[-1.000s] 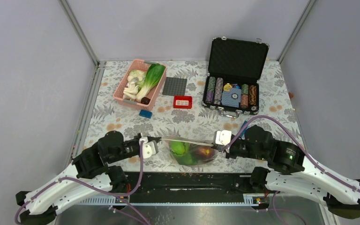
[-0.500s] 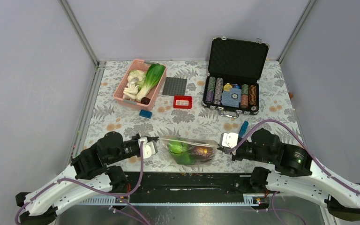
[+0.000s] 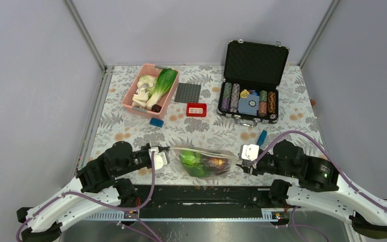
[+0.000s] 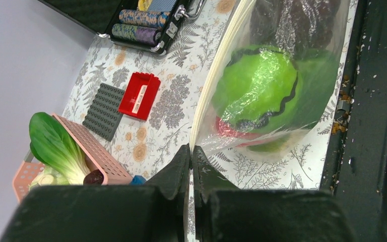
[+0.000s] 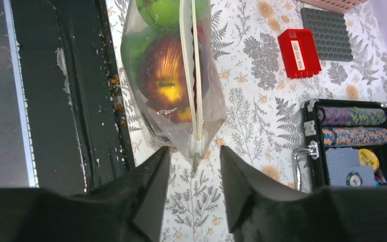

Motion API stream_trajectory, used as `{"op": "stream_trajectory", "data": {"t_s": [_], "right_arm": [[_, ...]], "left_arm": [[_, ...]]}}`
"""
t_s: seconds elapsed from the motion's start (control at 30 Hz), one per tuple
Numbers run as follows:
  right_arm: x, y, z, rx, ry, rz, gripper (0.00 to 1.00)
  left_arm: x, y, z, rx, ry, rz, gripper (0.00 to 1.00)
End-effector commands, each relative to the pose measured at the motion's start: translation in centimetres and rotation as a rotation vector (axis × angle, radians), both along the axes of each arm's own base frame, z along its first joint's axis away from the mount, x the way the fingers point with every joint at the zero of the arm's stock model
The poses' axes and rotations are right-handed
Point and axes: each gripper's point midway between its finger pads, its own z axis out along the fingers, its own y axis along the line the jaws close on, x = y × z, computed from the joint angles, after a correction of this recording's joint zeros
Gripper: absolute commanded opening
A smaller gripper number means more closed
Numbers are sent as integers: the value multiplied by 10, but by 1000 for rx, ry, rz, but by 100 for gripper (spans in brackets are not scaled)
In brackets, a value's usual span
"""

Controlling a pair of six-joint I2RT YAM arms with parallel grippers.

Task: Open the zip-top bag and remove the fake food
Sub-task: Unzip the zipper food storage bag at the center of the board.

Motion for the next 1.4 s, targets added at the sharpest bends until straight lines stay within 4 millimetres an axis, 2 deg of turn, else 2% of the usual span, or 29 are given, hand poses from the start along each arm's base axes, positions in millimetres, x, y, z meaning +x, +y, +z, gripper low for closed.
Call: {"op": "stream_trajectory", "data": {"t_s": [0.0,0.17,0.27,0.37,0.43,0.73,0.87,1.17,1.37], "right_arm": [[-5,-2,3,6,3,22,56],[-3,12,34,94,-18,36,75],[-3,22,49,122,10,41,83],[-4,34,56,123,66,44,97],[-6,42,56,113,107,51,100],[-5,61,47,88,195,51,97],[-4,62,43,86,199,47,95],[10,64,28,41,189,-18,83],[10,67,20,18,201,-13,81]], "left_arm": [[8,0,12,-12,-25,28,0],[5,-14,4,28,37,-20,0],[2,-26,4,27,67,-66,0],[2,-34,10,-4,70,-82,0],[2,-36,12,-19,68,-87,0],[-2,-36,33,-94,29,-101,0],[-2,-36,30,-89,33,-102,0],[-4,-38,27,-94,45,-112,0],[-3,-36,29,-102,38,-102,0]]}}
